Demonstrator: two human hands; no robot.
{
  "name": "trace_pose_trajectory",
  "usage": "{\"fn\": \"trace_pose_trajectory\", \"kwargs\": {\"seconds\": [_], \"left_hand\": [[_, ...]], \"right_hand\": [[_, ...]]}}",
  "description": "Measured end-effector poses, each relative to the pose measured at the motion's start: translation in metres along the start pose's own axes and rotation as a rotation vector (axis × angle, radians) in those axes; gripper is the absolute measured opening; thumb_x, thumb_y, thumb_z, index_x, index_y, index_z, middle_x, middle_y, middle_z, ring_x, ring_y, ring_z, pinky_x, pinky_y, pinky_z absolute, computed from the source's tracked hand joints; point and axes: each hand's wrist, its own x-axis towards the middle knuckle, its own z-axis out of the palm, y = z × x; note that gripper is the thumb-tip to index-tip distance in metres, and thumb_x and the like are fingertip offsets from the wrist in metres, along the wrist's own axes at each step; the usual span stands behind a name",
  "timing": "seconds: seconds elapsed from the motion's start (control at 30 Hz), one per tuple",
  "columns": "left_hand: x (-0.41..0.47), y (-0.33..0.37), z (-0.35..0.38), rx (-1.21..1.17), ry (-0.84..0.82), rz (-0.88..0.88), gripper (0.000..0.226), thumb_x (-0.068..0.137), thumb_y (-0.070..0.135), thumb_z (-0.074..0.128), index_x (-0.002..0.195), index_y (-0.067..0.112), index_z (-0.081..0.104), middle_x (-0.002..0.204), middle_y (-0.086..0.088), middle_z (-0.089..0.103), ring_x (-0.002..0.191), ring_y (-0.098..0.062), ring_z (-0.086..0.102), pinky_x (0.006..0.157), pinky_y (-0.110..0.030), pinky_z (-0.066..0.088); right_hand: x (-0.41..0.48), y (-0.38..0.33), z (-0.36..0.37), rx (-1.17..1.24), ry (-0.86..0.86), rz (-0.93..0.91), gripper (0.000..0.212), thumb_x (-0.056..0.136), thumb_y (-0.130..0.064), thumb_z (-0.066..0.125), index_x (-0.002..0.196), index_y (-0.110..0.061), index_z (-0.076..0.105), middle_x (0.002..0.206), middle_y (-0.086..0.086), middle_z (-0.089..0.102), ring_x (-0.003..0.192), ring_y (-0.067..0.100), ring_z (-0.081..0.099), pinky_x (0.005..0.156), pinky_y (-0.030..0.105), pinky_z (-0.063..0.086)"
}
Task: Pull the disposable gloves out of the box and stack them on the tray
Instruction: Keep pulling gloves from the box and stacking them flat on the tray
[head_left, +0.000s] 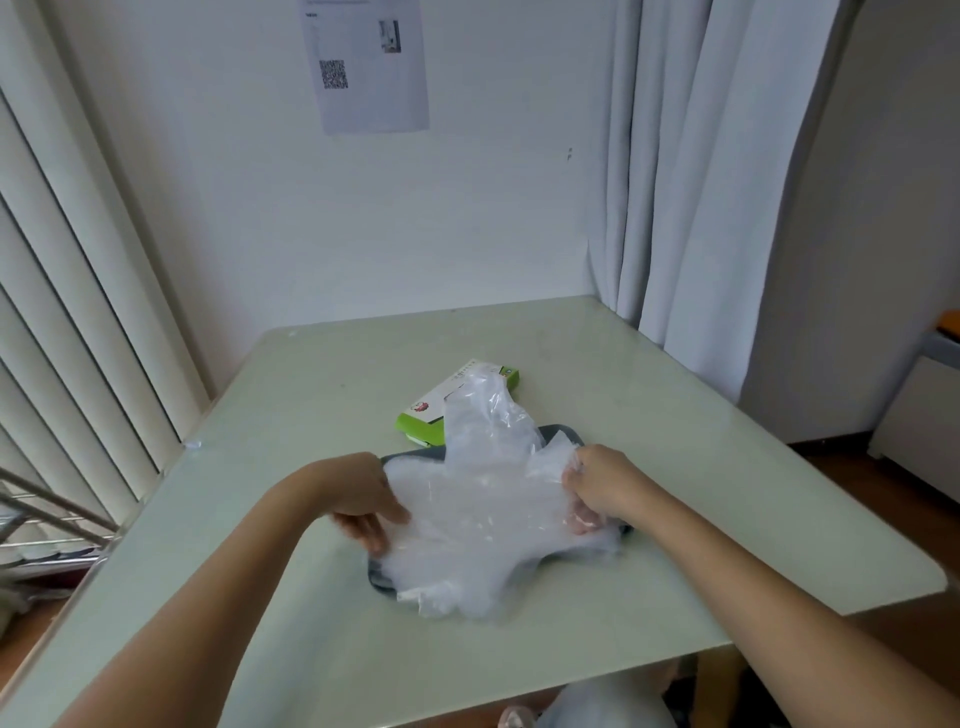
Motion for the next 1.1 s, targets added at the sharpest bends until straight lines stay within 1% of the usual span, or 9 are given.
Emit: {"fn": "trace_pose_trajectory", "kwargs": {"seconds": [0.1, 0.2, 0.33, 0.47, 0.6, 0.7, 0.8, 0.93, 1.1], "left_hand": [[-0.015, 0.005, -0.016, 0.205, 0.427, -0.04, 0.023, 0.086, 0.026, 0.065, 0.09, 0.004, 0.061, 0.076, -0.009, 0.073, 0.074, -0.023, 0.071, 0.066, -0.025, 0.053], [-0.034, 0.033, -0.015, 0.163, 0.869, 0.286, 0.031, 0.092, 0.026, 0.059, 0.12, 0.011, 0.059, 0.113, -0.006, 0.068, 0.108, -0.027, 0.061, 0.087, -0.031, 0.044], [-0.037, 0.074, 0.015, 0.191, 0.592, 0.614, 0.044, 0.099, 0.024, 0.049, 0.143, 0.018, 0.043, 0.143, -0.001, 0.05, 0.126, -0.023, 0.051, 0.102, -0.025, 0.032], [-0.008, 0.076, 0.06, 0.473, 0.216, 0.489, 0.061, 0.105, 0.034, 0.032, 0.154, 0.012, 0.006, 0.162, -0.005, 0.006, 0.148, -0.021, 0.009, 0.117, -0.032, 0.009], [0.011, 0.061, 0.1, 0.498, 0.11, 0.382, 0.068, 0.103, 0.047, 0.022, 0.153, 0.014, -0.01, 0.16, -0.004, -0.017, 0.148, -0.024, -0.014, 0.119, -0.043, -0.005], [0.014, 0.056, 0.113, 0.46, 0.125, 0.35, 0.067, 0.102, 0.051, 0.016, 0.153, 0.021, -0.013, 0.159, -0.001, -0.022, 0.146, -0.027, -0.02, 0.118, -0.05, -0.008], [0.018, 0.055, 0.114, 0.447, 0.136, 0.352, 0.067, 0.101, 0.053, 0.016, 0.153, 0.023, -0.013, 0.159, 0.0, -0.022, 0.146, -0.028, -0.021, 0.116, -0.053, -0.01], [0.019, 0.054, 0.114, 0.485, 0.128, 0.374, 0.065, 0.102, 0.046, 0.019, 0.153, 0.023, -0.014, 0.159, -0.002, -0.023, 0.145, -0.031, -0.023, 0.115, -0.056, -0.01], [0.014, 0.039, 0.111, 0.372, 0.168, 0.376, 0.073, 0.098, 0.058, 0.019, 0.152, 0.022, -0.014, 0.16, 0.003, -0.019, 0.147, -0.019, -0.019, 0.117, -0.049, -0.011]], "right_hand": [[0.001, -0.001, 0.001, -0.055, -0.008, -0.007, 0.03, 0.093, -0.01, 0.039, 0.064, -0.011, 0.049, 0.052, 0.003, 0.058, 0.07, 0.026, 0.062, 0.07, 0.028, 0.049], [0.001, -0.003, 0.0, -0.12, -0.009, 0.009, 0.034, 0.095, -0.013, 0.041, 0.061, -0.012, 0.048, 0.037, -0.004, 0.05, 0.055, 0.017, 0.054, 0.054, 0.02, 0.04], [0.003, -0.003, 0.0, -0.154, -0.038, 0.008, 0.03, 0.094, -0.011, 0.042, 0.064, -0.013, 0.043, 0.039, -0.003, 0.049, 0.045, 0.016, 0.047, 0.05, 0.026, 0.037], [0.002, -0.002, -0.003, -0.133, -0.096, 0.004, 0.034, 0.099, -0.014, 0.039, 0.065, -0.015, 0.045, 0.05, 0.003, 0.049, 0.039, 0.014, 0.045, 0.04, 0.021, 0.035], [-0.001, -0.002, -0.008, -0.165, -0.1, 0.028, 0.032, 0.093, -0.007, 0.037, 0.062, -0.012, 0.043, 0.043, -0.001, 0.048, 0.038, 0.012, 0.044, 0.037, 0.02, 0.029], [-0.004, -0.001, -0.01, -0.264, 0.235, -0.083, 0.009, 0.094, -0.016, 0.049, 0.09, -0.008, 0.052, 0.092, 0.009, 0.056, 0.088, 0.03, 0.056, 0.068, 0.031, 0.042], [-0.023, -0.014, 0.007, -0.118, 0.583, -0.444, 0.014, 0.09, -0.003, 0.053, 0.104, -0.003, 0.057, 0.108, 0.013, 0.054, 0.098, 0.031, 0.055, 0.083, 0.031, 0.039], [-0.041, -0.029, 0.044, 0.04, 0.11, -0.468, 0.032, 0.099, -0.009, 0.04, 0.125, -0.012, 0.057, 0.126, 0.002, 0.057, 0.119, 0.017, 0.052, 0.093, 0.017, 0.036], [-0.021, -0.009, 0.042, -0.335, -0.111, -0.289, 0.051, 0.105, -0.031, 0.027, 0.152, -0.017, 0.015, 0.16, 0.008, 0.008, 0.147, 0.026, 0.007, 0.116, 0.032, 0.008]]}}
